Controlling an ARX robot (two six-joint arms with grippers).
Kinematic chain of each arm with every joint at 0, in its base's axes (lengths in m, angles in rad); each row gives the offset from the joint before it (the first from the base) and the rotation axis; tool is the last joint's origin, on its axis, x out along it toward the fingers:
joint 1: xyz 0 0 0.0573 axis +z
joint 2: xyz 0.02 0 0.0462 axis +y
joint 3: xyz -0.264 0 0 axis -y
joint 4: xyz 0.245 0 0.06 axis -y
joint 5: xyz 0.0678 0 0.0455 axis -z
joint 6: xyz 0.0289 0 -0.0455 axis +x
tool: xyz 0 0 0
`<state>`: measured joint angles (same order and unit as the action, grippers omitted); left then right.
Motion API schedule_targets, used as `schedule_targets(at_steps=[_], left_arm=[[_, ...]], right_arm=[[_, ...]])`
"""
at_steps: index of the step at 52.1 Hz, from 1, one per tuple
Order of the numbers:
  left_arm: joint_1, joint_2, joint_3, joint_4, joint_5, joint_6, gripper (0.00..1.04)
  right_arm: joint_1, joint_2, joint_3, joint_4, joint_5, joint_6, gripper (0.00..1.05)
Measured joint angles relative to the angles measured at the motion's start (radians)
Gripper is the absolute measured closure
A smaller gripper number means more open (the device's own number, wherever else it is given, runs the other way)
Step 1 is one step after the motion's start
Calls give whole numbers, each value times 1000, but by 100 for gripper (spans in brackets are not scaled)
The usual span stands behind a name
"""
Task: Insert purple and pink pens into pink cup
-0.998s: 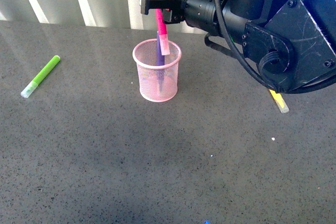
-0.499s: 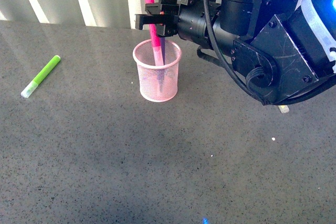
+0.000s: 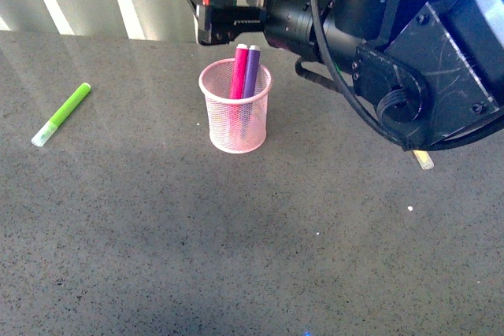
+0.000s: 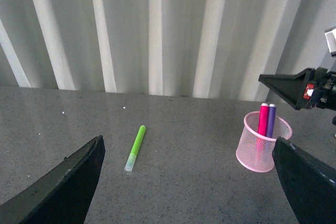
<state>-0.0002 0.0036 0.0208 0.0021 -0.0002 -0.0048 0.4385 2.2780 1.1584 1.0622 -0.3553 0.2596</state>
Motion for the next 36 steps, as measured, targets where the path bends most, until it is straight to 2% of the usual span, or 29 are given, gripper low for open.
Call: schedule_targets(at_steps=[2,8,11,17,20,29,36], left_arm=[[0,0,0,0,0,0,7],[0,0,0,0,0,0,7],[0,0,0,0,0,0,7],[0,0,0,0,0,0,7],[0,0,0,0,0,0,7],[0,0,0,0,0,0,7],[0,0,0,0,0,0,7]], right_arm=[[0,-32,-10,1,24,1,5],[-8,-161,-64,18,121,-3,7],[-24,-261,-103,-19,225,-40,7],[-104,-484,-248,-35,391,-146,7],[-156,-596,-353,-35,441,-220,7],[-294,-821,-609,-77,453,-318,7],[-400,-963,-819,-117,406,-387,7]])
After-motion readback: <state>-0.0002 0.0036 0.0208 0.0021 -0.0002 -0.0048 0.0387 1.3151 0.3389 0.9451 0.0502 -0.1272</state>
